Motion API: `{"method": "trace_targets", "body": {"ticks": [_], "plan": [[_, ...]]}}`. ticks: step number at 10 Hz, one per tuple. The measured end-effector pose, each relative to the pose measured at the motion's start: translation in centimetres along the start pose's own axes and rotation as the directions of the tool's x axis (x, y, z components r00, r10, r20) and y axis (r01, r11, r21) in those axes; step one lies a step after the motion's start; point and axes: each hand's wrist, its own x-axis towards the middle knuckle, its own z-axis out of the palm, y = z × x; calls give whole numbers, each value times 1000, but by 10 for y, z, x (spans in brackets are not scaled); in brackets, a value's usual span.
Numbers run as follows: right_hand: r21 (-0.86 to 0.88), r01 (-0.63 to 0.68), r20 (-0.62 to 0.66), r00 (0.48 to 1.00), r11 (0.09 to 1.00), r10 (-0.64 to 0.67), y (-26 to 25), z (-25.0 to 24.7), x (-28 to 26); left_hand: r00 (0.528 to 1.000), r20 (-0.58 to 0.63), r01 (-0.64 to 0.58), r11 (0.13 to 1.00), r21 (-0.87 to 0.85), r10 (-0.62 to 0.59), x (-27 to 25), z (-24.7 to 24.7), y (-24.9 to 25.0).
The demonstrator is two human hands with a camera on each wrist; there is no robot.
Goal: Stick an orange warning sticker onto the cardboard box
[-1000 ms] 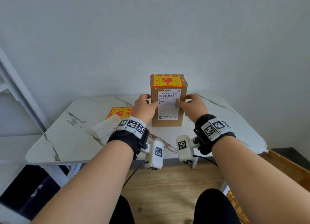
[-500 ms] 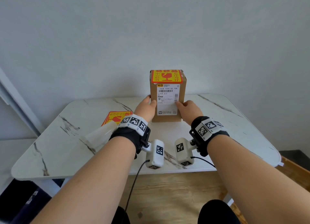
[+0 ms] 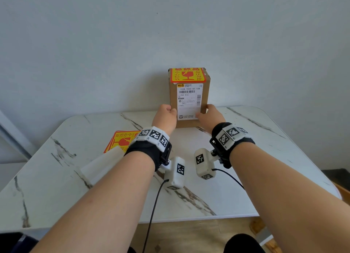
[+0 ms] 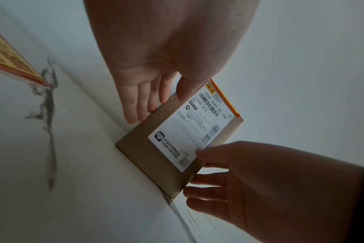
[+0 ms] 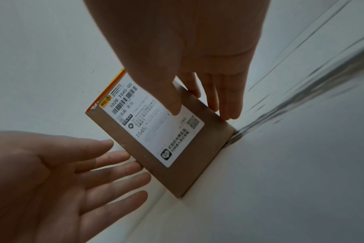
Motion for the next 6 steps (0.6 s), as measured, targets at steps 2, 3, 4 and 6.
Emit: {"method": "trace_targets", "body": {"ticks": [2,3,4,6], "plan": [[-43,-2,-4,1000,999,2,6,-3,-11,999,53,1,992,125,-7,-10,-4,-1],[-103,21,26,999,994,-19,7,-8,-23,993,107,-71,958,277,42,-25,-8,-2],[-180,64,72,996,982,-52,6,-14,-36,979,194,-152,865,479,65,-39,-13,-5],[-413,150,98,988,898,-119,3,-31,-71,960,278,-235,656,717,40,-60,-29,-4]]}}
